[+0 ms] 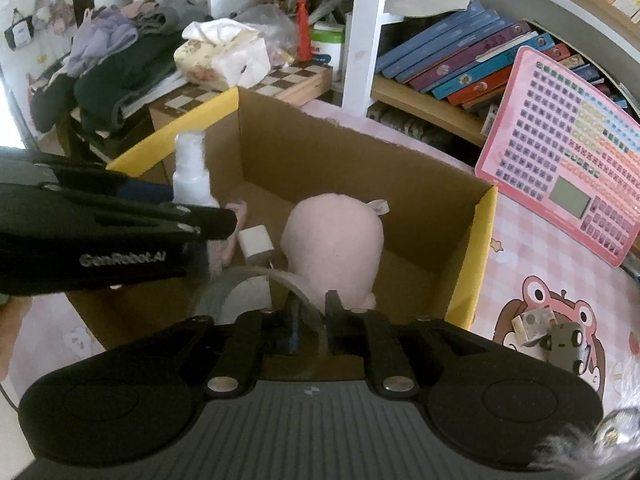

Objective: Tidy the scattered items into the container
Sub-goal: 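Lower both items into the yellow box and open both grippers, then raise both tools out of the box and move back toward the toy car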

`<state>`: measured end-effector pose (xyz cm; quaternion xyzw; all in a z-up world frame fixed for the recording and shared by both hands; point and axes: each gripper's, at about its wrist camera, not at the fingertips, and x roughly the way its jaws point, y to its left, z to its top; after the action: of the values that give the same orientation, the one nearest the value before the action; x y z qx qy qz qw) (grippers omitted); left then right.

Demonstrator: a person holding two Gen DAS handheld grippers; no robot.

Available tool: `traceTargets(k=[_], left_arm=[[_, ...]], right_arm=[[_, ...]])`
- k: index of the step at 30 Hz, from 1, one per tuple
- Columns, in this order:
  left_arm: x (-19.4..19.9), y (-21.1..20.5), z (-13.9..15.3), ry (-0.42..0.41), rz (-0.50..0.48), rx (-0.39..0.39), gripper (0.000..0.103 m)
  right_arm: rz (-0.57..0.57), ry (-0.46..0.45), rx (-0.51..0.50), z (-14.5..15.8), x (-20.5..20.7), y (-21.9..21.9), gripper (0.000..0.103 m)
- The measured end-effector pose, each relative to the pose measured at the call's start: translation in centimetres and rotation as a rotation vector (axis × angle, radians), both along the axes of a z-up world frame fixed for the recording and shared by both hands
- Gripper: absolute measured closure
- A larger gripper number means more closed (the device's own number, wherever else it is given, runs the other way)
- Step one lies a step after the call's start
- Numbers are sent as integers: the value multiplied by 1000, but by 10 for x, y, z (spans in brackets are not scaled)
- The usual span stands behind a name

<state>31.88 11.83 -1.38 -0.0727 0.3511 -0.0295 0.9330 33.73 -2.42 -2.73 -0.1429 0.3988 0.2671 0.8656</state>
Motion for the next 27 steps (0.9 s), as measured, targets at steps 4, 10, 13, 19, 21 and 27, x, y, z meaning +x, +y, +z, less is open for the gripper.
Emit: traceTargets(k=[4,10,13,19,21,27], left_arm=[[-13,3,17,-77,24,2,48],[-40,8,46,-181,39,-39,47],[-60,7,61,-234,37,-34,44],[-106,5,83,-287,32,-42,37],[-124,5,87,-287,31,-42,33],[-170,5,86,-255,39,-25,31]], right_arm=[[-12,-24,32,13,-6,-4,76],[-38,-92,90,45,-23,-12,73],[-59,-125,126,61,-35,-18,73],[-76,-173,188,89,-73,-30,72],[-75,-175,203,93,-87,-34,72],[-68,-162,210,94,-139,-47,72]])
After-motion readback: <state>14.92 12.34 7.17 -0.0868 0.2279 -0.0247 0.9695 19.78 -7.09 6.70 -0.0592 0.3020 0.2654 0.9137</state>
